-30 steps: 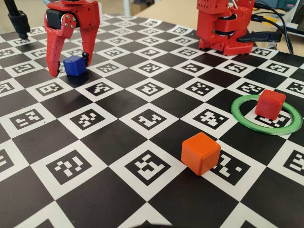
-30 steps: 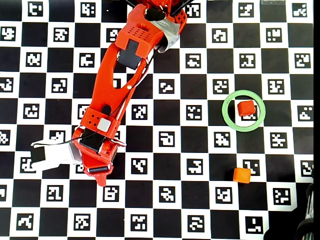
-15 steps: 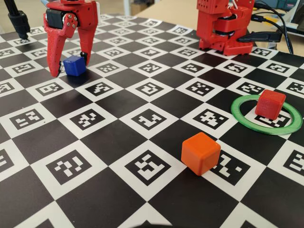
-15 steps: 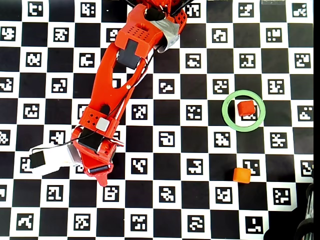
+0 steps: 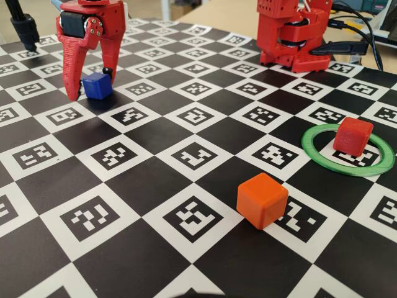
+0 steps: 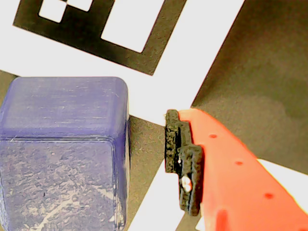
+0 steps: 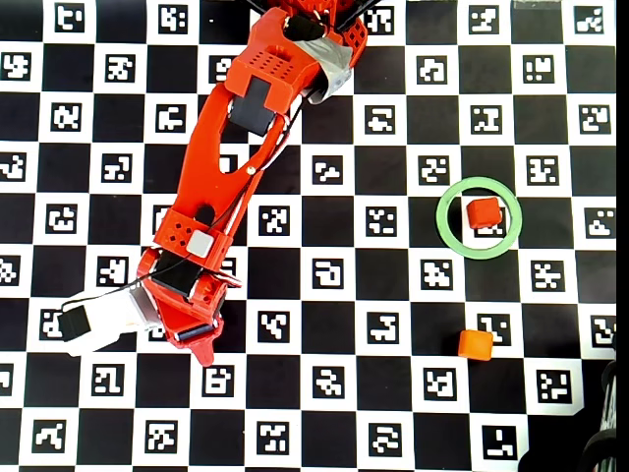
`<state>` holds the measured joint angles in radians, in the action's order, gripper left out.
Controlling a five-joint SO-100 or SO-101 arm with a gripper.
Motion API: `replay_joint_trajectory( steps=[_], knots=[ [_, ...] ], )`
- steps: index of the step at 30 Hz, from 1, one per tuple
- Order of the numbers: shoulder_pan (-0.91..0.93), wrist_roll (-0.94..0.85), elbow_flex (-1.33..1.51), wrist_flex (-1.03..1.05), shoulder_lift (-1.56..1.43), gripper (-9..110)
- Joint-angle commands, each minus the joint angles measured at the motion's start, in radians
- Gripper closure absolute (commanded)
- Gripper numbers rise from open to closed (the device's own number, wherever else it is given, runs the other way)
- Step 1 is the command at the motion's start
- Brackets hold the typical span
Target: Grab the red cube then put it in the green circle then put the blue cube on top and finally the orange cube on top
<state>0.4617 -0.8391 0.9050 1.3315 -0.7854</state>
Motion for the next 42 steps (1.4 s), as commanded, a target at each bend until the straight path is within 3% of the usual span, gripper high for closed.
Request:
replay_joint_trajectory(
  steps=[1, 14, 23, 42],
  knots=[
    [-0.005, -0.008, -0.011, -0.002, -0.063, 62],
    [-0.021, -0.008, -0.012, 0.003, -0.071, 66],
    [-0.02, -0.009, -0.008, 0.0, -0.077, 97],
    [-0.006, -0.026, -0.028, 0.133, -0.255, 97]
  ],
)
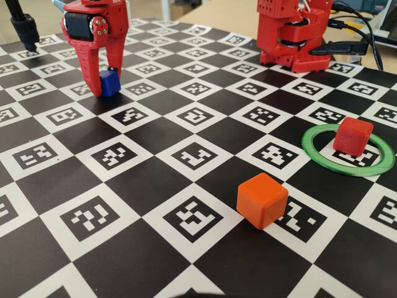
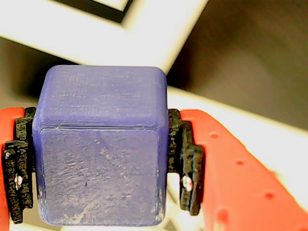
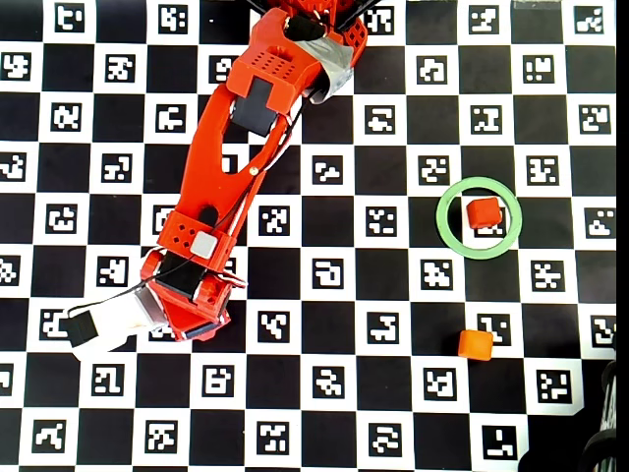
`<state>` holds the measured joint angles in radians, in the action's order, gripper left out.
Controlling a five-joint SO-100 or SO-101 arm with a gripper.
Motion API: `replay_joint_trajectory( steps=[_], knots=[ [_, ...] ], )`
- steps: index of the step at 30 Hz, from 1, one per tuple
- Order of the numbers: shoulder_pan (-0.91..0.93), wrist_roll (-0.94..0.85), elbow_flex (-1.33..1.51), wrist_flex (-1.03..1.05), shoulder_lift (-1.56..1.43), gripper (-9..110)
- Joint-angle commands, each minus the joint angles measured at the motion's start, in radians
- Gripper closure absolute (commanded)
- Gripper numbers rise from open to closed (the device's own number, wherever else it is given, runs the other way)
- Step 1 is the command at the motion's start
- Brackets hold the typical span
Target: Grab the red cube then put it in the green circle then put the blue cube on top and finally the orange cube on top
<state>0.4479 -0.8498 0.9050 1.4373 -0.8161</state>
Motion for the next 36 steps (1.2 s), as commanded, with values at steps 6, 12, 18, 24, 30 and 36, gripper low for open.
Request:
replay_joint_trajectory(
  steps=[6, 12, 18, 24, 30, 36],
  knots=[
    [0.011, -0.023, 0.049, 0.086, -0.377, 97],
    [0.002, 0.026, 0.14, 0.15, -0.551, 97],
    [-0.049, 0.179, 0.229, 0.218, -0.693, 97],
    [-0.135, 0.364, 0.238, 0.299, -0.775, 97],
    [-0.265, 0.534, 0.258, 0.365, -0.859, 97],
    [-0.456, 0.736, 0.333, 0.387, -0.96, 97]
  ],
)
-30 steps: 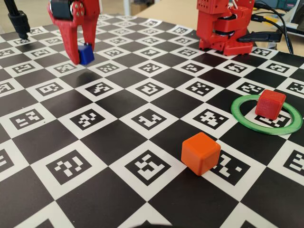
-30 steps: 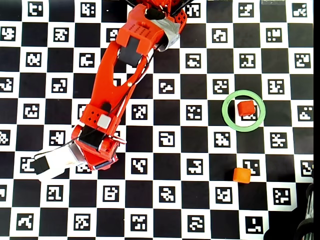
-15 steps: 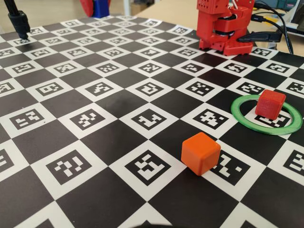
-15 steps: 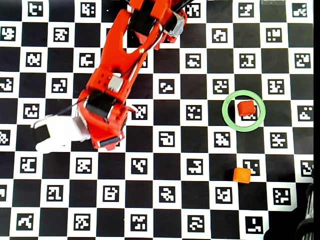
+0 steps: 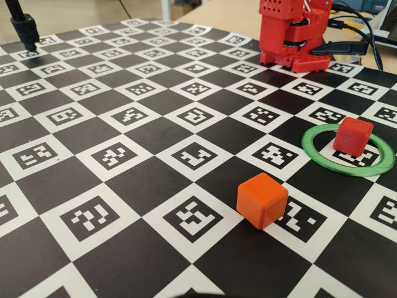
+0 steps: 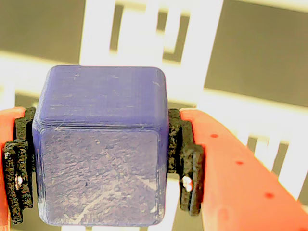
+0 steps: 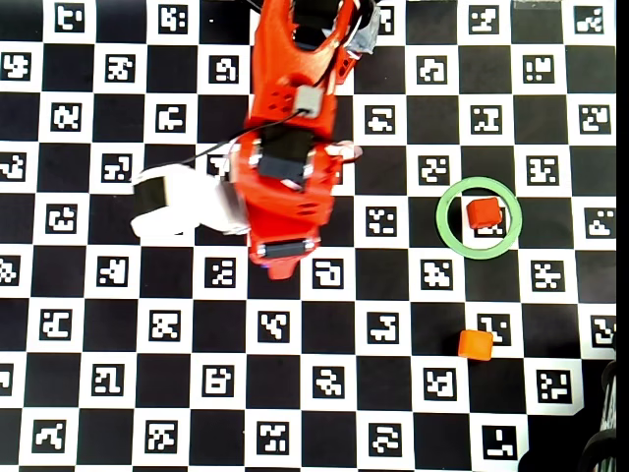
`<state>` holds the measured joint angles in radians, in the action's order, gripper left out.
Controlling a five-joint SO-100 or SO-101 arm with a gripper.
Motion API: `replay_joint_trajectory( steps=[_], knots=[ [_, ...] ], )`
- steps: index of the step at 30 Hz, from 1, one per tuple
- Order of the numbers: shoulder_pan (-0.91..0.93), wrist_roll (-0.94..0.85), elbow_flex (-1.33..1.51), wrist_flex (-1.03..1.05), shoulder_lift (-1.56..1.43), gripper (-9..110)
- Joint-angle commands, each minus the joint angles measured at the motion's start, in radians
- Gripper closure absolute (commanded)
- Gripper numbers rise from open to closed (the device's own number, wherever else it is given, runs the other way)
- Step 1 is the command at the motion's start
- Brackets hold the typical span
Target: Grab the red cube then put it in the green circle then put the blue cube on top and finally the orange cube on top
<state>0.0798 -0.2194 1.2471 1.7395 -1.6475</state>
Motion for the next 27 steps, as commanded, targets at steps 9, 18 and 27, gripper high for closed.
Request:
replay_joint_trajectory(
  steps=[9, 18, 27],
  knots=[
    [-0.318, 0.4, 0.014, 0.092, -0.152, 96],
    [-0.502, 0.718, 0.028, 0.084, -0.15, 94],
    [-0.664, 0.876, 0.032, 0.072, -0.101, 95]
  ],
)
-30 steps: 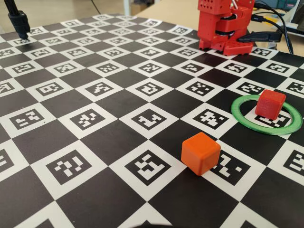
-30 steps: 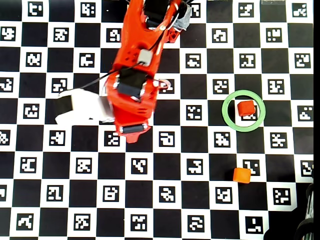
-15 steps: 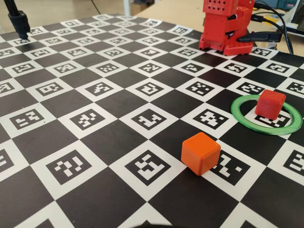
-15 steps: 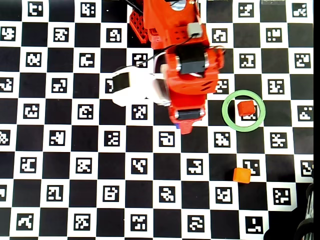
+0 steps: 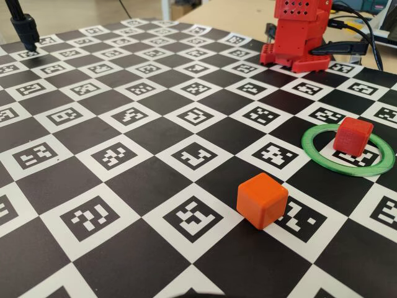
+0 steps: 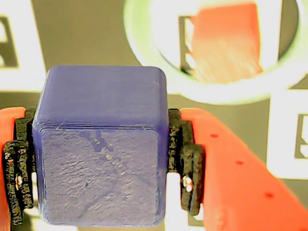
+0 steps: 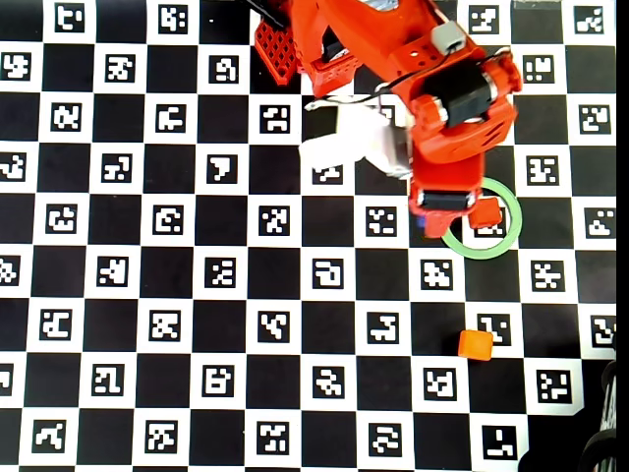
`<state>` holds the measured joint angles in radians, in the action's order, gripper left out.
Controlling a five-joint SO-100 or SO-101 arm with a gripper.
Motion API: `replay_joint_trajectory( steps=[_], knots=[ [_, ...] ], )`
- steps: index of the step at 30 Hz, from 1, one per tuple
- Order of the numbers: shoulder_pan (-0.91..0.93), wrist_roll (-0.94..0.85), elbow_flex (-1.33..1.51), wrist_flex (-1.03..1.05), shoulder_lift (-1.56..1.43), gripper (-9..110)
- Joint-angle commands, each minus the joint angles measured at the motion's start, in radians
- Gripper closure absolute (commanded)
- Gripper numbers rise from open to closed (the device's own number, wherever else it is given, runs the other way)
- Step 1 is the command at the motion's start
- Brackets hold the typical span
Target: Grab the red cube then put it in the green circle then put the blue cube on top and finally the orange cube on top
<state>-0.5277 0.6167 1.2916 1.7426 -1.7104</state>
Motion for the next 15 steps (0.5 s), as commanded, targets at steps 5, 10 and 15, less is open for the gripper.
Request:
replay_joint_trajectory(
  steps=[5, 10, 15],
  knots=[
    [-0.153, 0.072, -0.029, 0.041, 0.031, 95],
    [-0.202, 0.075, -0.034, -0.008, 0.129, 95],
    [-0.212, 0.048, -0.038, -0.072, 0.218, 95]
  ],
)
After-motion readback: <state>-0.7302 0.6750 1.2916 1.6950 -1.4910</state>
